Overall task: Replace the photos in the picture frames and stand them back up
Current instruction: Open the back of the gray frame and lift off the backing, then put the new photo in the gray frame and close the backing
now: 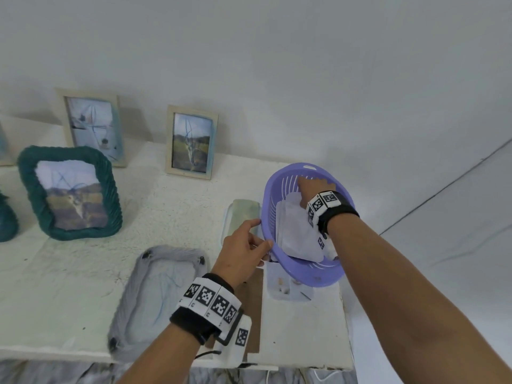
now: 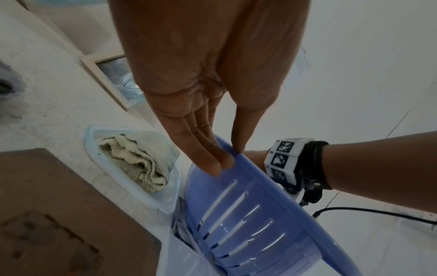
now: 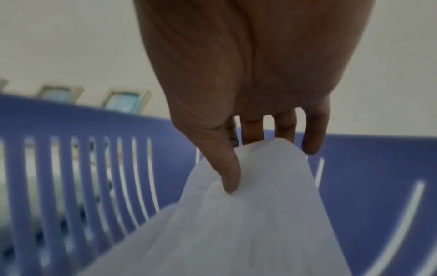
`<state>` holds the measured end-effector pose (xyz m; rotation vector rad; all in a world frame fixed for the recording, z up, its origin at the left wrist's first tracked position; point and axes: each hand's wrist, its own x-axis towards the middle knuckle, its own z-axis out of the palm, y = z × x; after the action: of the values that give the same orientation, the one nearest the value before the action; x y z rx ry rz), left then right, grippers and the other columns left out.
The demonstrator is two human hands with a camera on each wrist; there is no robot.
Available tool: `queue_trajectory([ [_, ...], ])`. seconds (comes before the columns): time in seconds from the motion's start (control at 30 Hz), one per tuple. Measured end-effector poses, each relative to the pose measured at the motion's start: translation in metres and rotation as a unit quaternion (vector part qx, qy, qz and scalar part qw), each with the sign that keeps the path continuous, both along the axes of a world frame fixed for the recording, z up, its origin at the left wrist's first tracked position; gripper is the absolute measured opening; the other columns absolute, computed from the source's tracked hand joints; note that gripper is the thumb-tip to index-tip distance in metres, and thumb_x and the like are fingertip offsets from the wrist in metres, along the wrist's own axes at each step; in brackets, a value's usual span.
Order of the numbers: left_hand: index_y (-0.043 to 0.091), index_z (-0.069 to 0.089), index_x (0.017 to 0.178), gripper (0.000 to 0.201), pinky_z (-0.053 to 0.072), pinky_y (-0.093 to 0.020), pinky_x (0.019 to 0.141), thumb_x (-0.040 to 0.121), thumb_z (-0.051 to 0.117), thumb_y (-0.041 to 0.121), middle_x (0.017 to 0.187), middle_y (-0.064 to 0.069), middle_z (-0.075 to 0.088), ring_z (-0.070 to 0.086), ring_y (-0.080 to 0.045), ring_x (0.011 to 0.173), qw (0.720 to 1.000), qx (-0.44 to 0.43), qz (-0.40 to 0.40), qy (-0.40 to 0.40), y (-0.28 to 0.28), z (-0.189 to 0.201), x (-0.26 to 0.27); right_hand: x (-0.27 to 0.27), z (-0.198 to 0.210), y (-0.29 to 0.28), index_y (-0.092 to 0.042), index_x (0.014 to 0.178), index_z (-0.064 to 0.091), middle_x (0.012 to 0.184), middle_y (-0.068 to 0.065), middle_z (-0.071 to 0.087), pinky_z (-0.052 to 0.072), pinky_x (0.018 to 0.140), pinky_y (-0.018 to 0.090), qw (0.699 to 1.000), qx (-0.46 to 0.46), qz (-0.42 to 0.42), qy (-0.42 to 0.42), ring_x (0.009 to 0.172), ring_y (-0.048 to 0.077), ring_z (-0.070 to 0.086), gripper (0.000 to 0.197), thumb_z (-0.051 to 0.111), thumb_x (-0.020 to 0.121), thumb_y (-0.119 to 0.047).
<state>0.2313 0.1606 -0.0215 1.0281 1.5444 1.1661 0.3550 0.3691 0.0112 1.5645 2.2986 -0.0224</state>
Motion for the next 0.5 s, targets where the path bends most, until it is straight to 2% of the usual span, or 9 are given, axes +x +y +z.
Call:
queue_trajectory([
  [0.07,0.023,0.048,0.137,0.051,0.06,-0.035,0.075,0.091,0.068,0.027,0.087,-0.002,0.07,0.07,-0.013,0.076,0.999,0.0,-0.005,0.035,0.0,-0.001,-0.002,0.001,0.016,-0.006,-0.012,0.121,0.052,0.109,0.012,0.06,0.048,0.087,0.043,0.998,-0.008,0.015,0.053,0.096,0.032,0.056,0.029,0.05,0.093,-0.018],
  [0.13,0.024,0.048,0.137,0.05,0.059,-0.035,0.08,0.091,0.066,0.031,0.094,0.002,0.068,0.067,-0.012,0.082,0.997,0.006,-0.006,0.073,0.0,-0.001,-0.007,0.003,0.035,-0.012,-0.013,0.112,0.054,0.106,0.011,0.059,0.045,0.074,0.035,0.994,-0.012,0.009,0.104,0.09,0.031,0.056,0.023,0.048,0.091,-0.01],
  [0.23,0.02,0.053,0.131,0.04,0.048,-0.011,0.074,0.093,0.063,0.029,0.102,0.005,0.065,0.061,-0.002,0.086,0.992,0.039,0.0,0.119,-0.003,0.01,-0.017,0.01,0.065,-0.025,-0.021,0.105,0.056,0.102,0.01,0.061,0.039,0.065,0.03,0.979,0.01,-0.008,0.202,0.083,0.029,0.054,0.026,0.044,0.088,-0.006],
  [0.27,0.019,0.056,0.129,0.037,0.045,-0.008,0.072,0.094,0.062,0.027,0.104,0.005,0.065,0.06,-0.001,0.088,0.99,0.051,0.006,0.13,-0.003,0.014,-0.022,0.013,0.074,-0.032,-0.022,0.103,0.057,0.099,0.01,0.063,0.039,0.063,0.03,0.972,0.018,-0.006,0.234,0.08,0.029,0.055,0.026,0.043,0.088,-0.005],
  [0.37,0.022,0.06,0.123,0.03,0.048,-0.01,0.079,0.093,0.063,0.022,0.111,0.002,0.064,0.061,-0.005,0.095,0.985,0.093,0.021,0.142,-0.003,0.031,-0.038,0.02,0.101,-0.06,-0.021,0.102,0.058,0.09,0.012,0.064,0.044,0.066,0.034,0.937,0.058,0.009,0.345,0.079,0.029,0.056,0.024,0.044,0.089,-0.006],
  [0.43,0.023,0.06,0.124,0.03,0.049,-0.013,0.084,0.094,0.063,0.022,0.113,0.004,0.063,0.061,-0.003,0.097,0.984,0.118,0.029,0.131,-0.007,0.043,-0.048,0.019,0.114,-0.085,-0.02,0.104,0.06,0.086,0.008,0.063,0.043,0.068,0.031,0.904,0.086,0.027,0.418,0.081,0.024,0.055,0.02,0.048,0.092,-0.008],
  [0.5,0.024,0.059,0.125,0.033,0.046,-0.006,0.08,0.093,0.065,0.026,0.112,0.009,0.063,0.06,0.004,0.097,0.985,0.134,0.025,0.102,-0.015,0.057,-0.059,0.013,0.118,-0.112,-0.021,0.103,0.061,0.086,0.0,0.063,0.041,0.068,0.025,0.871,0.077,0.038,0.484,0.082,0.017,0.056,0.018,0.053,0.092,-0.01],
])
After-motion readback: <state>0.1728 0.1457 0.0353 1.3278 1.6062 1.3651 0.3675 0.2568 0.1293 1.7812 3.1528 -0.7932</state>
